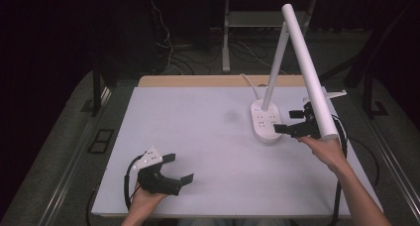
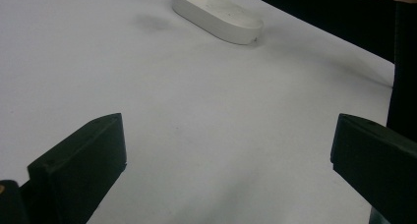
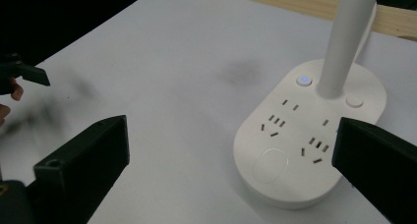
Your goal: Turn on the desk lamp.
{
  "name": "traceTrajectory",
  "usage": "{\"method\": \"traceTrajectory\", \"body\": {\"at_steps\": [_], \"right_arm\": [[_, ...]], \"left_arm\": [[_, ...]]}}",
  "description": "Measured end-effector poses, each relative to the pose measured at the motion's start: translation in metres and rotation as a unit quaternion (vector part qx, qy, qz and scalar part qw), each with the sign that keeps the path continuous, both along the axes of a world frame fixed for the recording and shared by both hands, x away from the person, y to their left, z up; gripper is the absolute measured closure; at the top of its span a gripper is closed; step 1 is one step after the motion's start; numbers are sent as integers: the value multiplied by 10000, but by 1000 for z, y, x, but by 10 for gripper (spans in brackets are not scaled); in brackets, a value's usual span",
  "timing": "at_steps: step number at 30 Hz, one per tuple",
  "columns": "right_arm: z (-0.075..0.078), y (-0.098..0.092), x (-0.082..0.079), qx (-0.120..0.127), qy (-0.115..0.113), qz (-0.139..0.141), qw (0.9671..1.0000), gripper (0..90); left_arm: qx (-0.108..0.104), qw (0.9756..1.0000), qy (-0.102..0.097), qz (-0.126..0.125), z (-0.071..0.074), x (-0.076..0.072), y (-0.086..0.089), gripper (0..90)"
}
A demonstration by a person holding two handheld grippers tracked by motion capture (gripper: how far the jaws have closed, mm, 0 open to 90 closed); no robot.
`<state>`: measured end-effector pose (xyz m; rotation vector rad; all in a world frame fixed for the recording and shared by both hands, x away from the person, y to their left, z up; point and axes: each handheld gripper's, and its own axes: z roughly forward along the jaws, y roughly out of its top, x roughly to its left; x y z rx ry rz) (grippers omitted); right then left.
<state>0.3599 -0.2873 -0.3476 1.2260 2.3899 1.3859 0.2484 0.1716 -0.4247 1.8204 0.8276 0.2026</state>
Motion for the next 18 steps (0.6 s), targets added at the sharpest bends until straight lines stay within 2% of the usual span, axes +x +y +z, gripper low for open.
{"method": "traceTrajectory", "body": {"at_steps": [16, 17, 18], "right_arm": [[-4, -1, 36, -120, 161, -230, 9995, 18], [-5, -4, 39, -88, 131, -181, 9997, 137], [-5, -6, 41, -72, 112, -206, 9997, 144]], "left_arm": [[-7, 10000, 12, 16, 0, -1, 1, 0], [-5, 10000, 11, 18, 0, 0, 1, 0], [-2, 10000, 10, 22, 1, 0, 1, 0]]}}
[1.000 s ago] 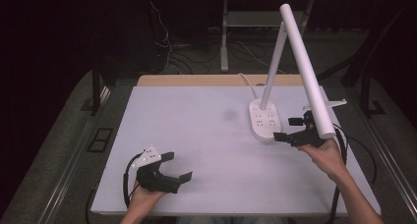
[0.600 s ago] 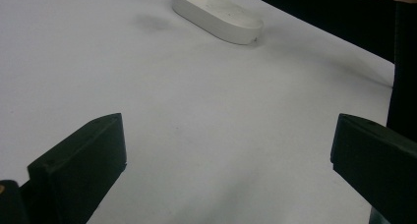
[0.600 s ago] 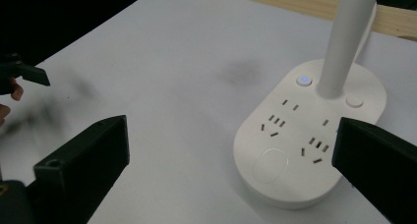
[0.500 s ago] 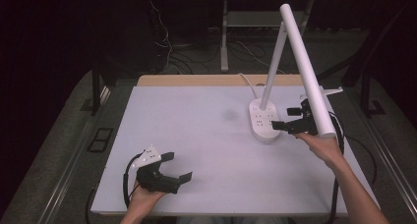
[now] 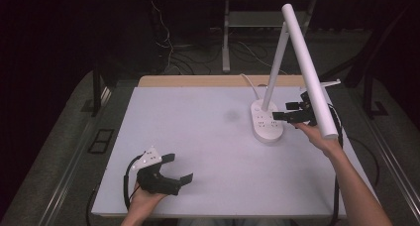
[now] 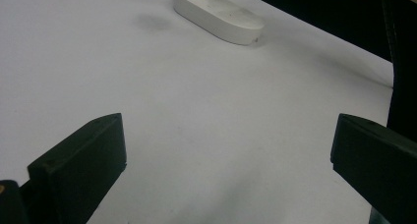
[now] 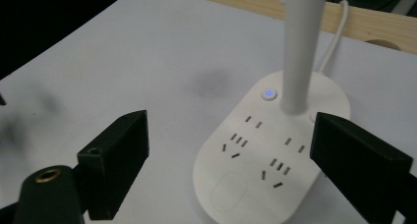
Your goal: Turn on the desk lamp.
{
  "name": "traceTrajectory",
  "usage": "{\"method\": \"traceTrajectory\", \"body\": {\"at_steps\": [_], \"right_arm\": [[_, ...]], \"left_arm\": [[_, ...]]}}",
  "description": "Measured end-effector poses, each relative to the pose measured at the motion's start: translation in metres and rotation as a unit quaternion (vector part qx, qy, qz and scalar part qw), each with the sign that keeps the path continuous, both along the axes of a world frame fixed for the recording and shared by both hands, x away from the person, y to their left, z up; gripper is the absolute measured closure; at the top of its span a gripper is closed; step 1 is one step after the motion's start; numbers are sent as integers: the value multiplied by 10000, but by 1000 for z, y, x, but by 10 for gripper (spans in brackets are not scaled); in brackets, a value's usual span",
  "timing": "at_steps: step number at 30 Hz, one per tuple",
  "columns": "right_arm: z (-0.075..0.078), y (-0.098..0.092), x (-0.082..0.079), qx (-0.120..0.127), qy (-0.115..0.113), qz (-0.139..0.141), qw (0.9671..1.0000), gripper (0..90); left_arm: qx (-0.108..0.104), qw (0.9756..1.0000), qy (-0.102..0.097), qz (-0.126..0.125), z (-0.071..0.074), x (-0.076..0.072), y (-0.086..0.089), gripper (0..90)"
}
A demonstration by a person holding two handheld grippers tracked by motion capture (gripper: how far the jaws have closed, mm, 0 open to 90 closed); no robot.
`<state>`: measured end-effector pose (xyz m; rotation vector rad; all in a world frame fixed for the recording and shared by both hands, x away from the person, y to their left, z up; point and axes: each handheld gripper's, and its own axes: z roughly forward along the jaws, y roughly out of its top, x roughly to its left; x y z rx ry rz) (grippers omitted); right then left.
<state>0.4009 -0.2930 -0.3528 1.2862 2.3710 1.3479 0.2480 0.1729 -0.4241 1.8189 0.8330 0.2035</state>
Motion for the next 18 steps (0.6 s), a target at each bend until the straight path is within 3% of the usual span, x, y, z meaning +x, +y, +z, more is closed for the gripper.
{"method": "traceTrajectory", "body": {"at_steps": [8, 18], "right_arm": [[-4, -10, 16, 2, 50, -156, 9999, 350], [-16, -17, 35, 161, 81, -487, 9986, 514]], "left_arm": [[3, 10000, 0, -33, 0, 0, -1, 0], [11, 10000, -7, -32, 0, 0, -1, 0]]}}
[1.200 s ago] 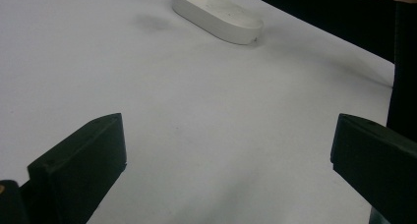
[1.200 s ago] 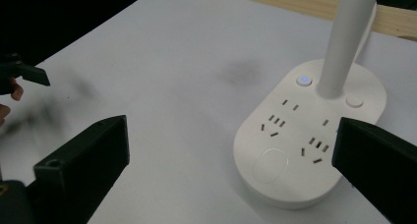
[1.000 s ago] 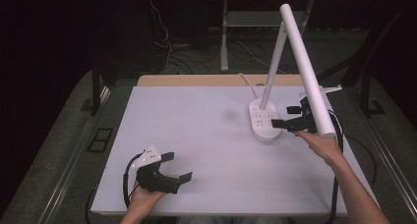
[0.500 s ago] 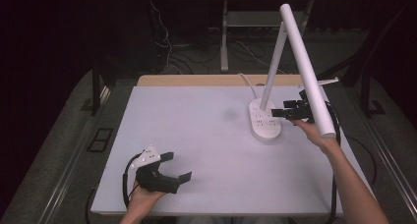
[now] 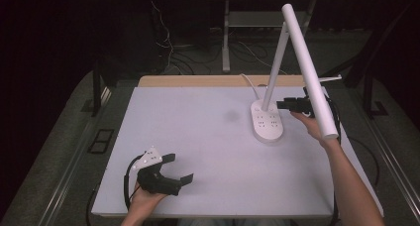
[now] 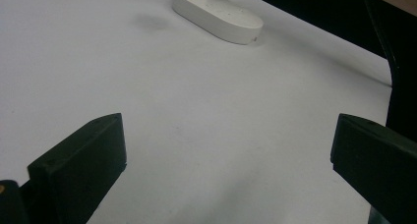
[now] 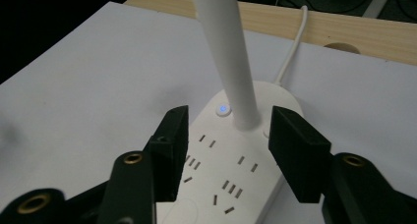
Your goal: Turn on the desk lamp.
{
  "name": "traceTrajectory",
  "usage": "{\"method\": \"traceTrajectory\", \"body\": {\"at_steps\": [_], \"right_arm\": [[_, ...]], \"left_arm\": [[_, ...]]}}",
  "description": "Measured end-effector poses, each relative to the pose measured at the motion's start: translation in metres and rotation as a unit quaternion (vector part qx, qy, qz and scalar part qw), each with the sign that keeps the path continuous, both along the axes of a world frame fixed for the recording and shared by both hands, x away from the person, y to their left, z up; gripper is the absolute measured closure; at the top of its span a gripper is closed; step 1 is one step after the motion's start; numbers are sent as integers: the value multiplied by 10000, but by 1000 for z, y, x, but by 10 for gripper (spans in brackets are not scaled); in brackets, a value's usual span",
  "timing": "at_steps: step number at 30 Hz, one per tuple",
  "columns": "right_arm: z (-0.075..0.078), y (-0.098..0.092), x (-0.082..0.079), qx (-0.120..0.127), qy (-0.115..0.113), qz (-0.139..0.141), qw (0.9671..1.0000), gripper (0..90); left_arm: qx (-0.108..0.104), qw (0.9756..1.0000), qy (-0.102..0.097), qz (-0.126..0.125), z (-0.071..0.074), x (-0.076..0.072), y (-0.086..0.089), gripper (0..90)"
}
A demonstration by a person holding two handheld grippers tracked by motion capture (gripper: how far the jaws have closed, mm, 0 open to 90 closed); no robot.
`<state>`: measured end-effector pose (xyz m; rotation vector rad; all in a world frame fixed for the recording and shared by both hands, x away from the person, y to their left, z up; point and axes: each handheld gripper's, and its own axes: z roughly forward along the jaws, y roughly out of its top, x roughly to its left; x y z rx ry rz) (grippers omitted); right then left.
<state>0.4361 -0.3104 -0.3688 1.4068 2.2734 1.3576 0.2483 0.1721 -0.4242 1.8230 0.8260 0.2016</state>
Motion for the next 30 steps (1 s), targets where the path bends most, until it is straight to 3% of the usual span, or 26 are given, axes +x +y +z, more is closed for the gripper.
{"method": "traceTrajectory", "body": {"at_steps": [9, 13, 30], "right_arm": [[-12, -3, 15, 124, 53, -148, 9998, 628], [-14, -2, 19, 113, 58, -173, 9998, 638], [-32, 5, 34, -1, 139, -264, 9996, 852]], "left_arm": [[-9, 10000, -1, -12, 0, 0, 0, 0], [-3, 10000, 9, -17, 0, 0, 0, 0], [40, 10000, 16, -61, 0, 0, -2, 0]]}}
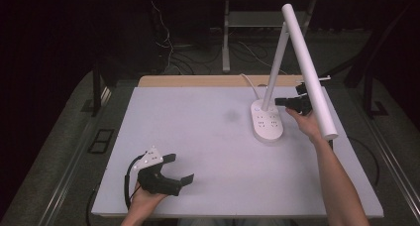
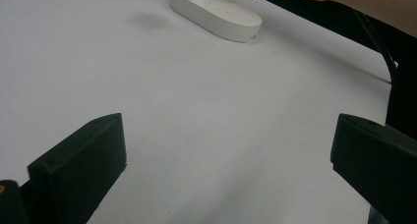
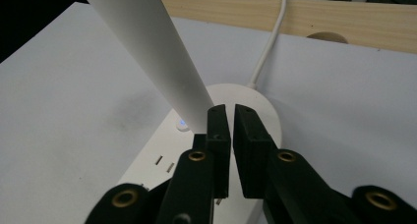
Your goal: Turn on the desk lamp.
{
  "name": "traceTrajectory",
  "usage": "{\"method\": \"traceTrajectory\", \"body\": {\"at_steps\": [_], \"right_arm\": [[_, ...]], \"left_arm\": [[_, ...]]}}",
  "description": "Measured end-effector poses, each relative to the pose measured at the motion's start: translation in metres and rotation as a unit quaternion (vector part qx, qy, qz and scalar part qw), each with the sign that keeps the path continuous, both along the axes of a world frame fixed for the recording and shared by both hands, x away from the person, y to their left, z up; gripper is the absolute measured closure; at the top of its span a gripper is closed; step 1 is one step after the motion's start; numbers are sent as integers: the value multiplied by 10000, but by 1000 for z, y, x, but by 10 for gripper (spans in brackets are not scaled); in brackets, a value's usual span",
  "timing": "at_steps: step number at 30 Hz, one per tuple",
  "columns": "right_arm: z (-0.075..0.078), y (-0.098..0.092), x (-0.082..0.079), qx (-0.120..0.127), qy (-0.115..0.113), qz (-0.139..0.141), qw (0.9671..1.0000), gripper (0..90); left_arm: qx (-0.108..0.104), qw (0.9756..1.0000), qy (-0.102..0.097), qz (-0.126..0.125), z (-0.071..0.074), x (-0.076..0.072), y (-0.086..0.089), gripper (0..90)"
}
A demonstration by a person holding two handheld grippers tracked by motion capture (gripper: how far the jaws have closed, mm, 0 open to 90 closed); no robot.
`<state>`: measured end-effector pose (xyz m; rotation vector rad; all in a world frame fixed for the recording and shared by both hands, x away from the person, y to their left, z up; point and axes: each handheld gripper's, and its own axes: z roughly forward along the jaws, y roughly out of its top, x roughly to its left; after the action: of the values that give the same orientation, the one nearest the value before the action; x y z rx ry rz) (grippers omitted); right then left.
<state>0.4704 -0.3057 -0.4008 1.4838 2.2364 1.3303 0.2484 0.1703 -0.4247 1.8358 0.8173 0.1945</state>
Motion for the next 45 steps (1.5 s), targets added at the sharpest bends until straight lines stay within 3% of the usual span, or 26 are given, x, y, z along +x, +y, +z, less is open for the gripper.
{"method": "traceTrajectory", "body": {"at_steps": [2, 22, 27, 32, 38, 45], "right_arm": [[-3, 0, 2, 14, 65, 16, 10000, 895], [-29, 9, 14, -160, 238, -28, 9996, 896], [-31, 7, 14, -34, 253, -13, 9997, 898], [-30, 9, 14, -281, 177, -38, 9994, 899], [-33, 6, 14, -83, 273, -46, 9996, 899], [-29, 9, 12, -146, 251, -59, 9996, 898]], "left_arm": [[-50, 10000, 50, -30, -1, 0, -1, 0], [-38, 10000, 42, -15, -1, 1, 0, 0], [-20, 10000, 37, -31, -1, 1, -1, 0], [-15, 10000, 45, -39, -1, 1, -1, 0], [-15, 10000, 47, -48, -1, 2, -2, 0], [-16, 9999, 85, -59, -3, 4, -3, 0]]}}
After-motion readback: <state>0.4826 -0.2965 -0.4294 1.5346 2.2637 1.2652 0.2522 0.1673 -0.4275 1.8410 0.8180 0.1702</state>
